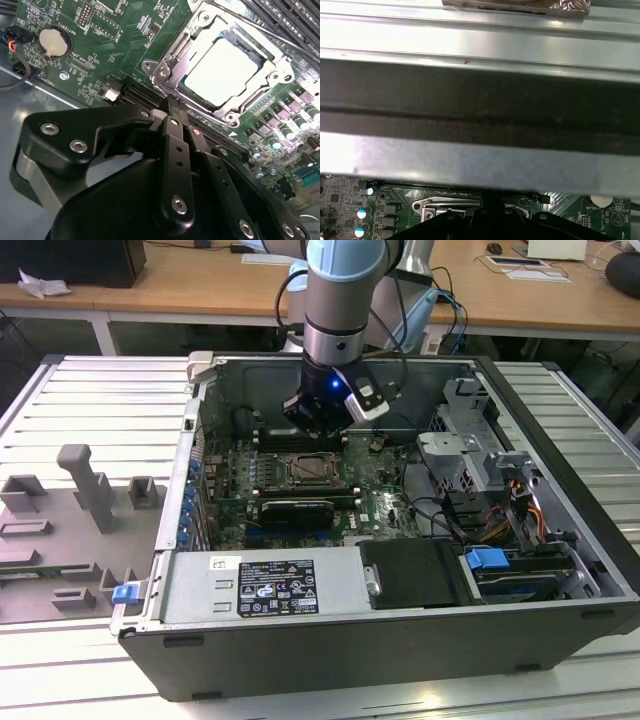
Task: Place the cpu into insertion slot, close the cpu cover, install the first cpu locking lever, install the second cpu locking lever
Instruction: 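Install the first cpu locking lever, then install the second cpu locking lever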
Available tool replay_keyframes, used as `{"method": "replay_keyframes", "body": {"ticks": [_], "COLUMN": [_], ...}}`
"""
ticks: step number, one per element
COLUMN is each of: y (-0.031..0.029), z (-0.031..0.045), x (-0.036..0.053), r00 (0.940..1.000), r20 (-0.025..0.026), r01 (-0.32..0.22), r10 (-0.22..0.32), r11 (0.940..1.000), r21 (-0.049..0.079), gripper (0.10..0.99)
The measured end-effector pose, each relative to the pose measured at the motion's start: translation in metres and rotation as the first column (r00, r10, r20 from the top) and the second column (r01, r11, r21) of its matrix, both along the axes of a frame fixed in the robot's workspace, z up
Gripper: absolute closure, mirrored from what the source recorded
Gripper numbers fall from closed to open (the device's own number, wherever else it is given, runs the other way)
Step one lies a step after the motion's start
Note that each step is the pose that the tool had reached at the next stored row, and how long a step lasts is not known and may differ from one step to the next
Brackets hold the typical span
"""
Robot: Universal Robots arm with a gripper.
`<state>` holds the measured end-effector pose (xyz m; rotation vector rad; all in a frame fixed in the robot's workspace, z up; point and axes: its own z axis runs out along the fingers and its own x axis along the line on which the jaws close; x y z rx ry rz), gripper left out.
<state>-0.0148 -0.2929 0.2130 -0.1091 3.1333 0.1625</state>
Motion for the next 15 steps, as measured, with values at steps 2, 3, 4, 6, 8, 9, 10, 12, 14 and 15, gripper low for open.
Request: {"method": "replay_keyframes", "body": {"ticks": [2,3,4,6,8,9,10,12,14,15], "y": [-0.0008,-0.0013,-0.0016,-0.0029,-0.0036,-0.0039,-0.0046,-0.0063,-0.0091,-0.01], "z": [0.0,0.0,0.0,0.0,0.0,0.0,0.0,0.0,0.0,0.0], "x": [0.0,0.0,0.0,0.0,0.0,0.0,0.0,0.0,0.0001,0.0], "r00": [1.0,1.0,1.0,1.0,1.0,1.0,1.0,1.0,1.0,1.0], "r20": [0.0,0.0001,0.0001,0.0001,0.0,0.0001,0.0,0.0,0.0001,0.0001], "r01": [0.0,0.0,0.0,0.0,0.0,0.0,0.0,0.0,0.0,0.0], "r10": [0.0,0.0,0.0,0.0,0.0,0.0,0.0,0.0,0.0,0.0], "r11": [1.0,1.0,1.0,1.0,1.0,1.0,1.0,1.0,1.0,1.0], "r21": [0.0,0.0,0.0,0.0,0.0,0.0,0.0,0.0,0.0,0.0], "gripper": [0.984,0.984,0.984,0.984,0.984,0.984,0.984,0.984,0.984,0.984]}}
